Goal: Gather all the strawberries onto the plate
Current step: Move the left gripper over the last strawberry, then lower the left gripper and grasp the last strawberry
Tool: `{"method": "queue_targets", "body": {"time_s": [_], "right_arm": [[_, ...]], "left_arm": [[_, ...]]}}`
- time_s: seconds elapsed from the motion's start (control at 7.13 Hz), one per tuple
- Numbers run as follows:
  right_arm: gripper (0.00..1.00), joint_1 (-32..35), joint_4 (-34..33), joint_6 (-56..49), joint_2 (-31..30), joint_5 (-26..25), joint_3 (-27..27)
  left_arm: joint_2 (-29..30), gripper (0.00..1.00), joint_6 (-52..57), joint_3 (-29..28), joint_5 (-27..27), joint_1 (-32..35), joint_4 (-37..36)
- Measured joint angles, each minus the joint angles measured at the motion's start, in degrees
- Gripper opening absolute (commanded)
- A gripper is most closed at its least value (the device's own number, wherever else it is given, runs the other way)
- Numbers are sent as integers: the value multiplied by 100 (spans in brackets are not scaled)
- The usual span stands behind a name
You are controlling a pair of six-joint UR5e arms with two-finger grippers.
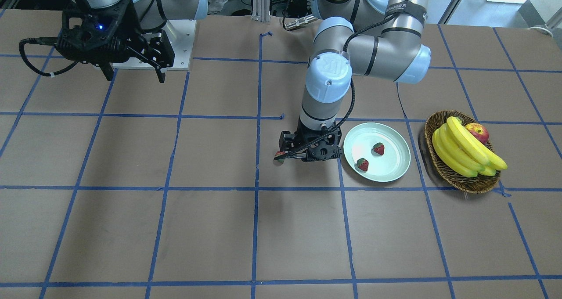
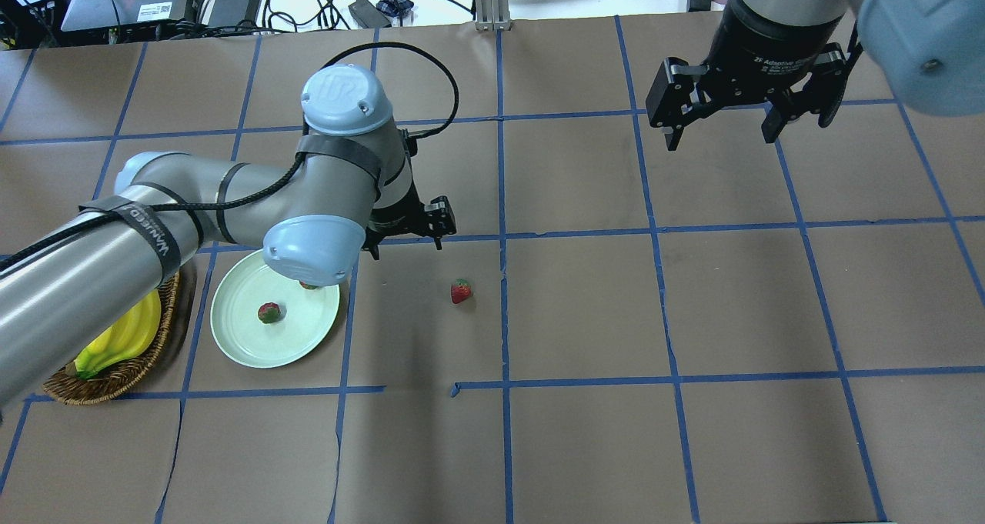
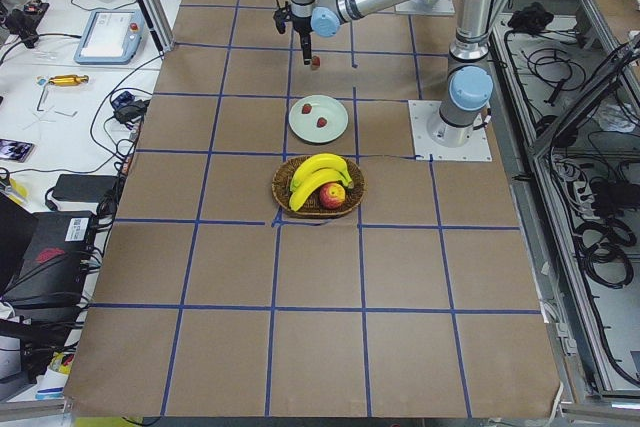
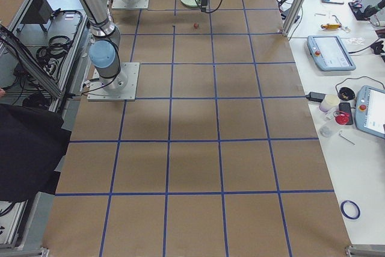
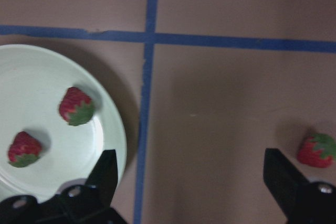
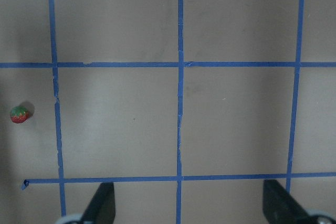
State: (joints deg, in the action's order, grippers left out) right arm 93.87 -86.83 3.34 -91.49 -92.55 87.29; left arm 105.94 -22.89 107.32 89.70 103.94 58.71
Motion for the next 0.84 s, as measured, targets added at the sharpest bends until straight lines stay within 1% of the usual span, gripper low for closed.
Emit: {"method": "queue_targets", "body": {"time_s": [0.28, 0.42, 0.56, 0.84], "right_arm": [[100, 0, 0, -6, 0, 0, 6], [100, 0, 0, -8, 0, 0, 5], [100, 0, 0, -8, 0, 0, 2], [100, -1, 0, -9, 0, -2, -1]], "left_arm": [[380, 86, -447, -29, -44, 385, -214], [554, 81, -511, -17, -38, 480, -295], [700, 74, -515, 0, -34, 531, -374], [843, 47, -500, 45, -24, 585, -425]]}}
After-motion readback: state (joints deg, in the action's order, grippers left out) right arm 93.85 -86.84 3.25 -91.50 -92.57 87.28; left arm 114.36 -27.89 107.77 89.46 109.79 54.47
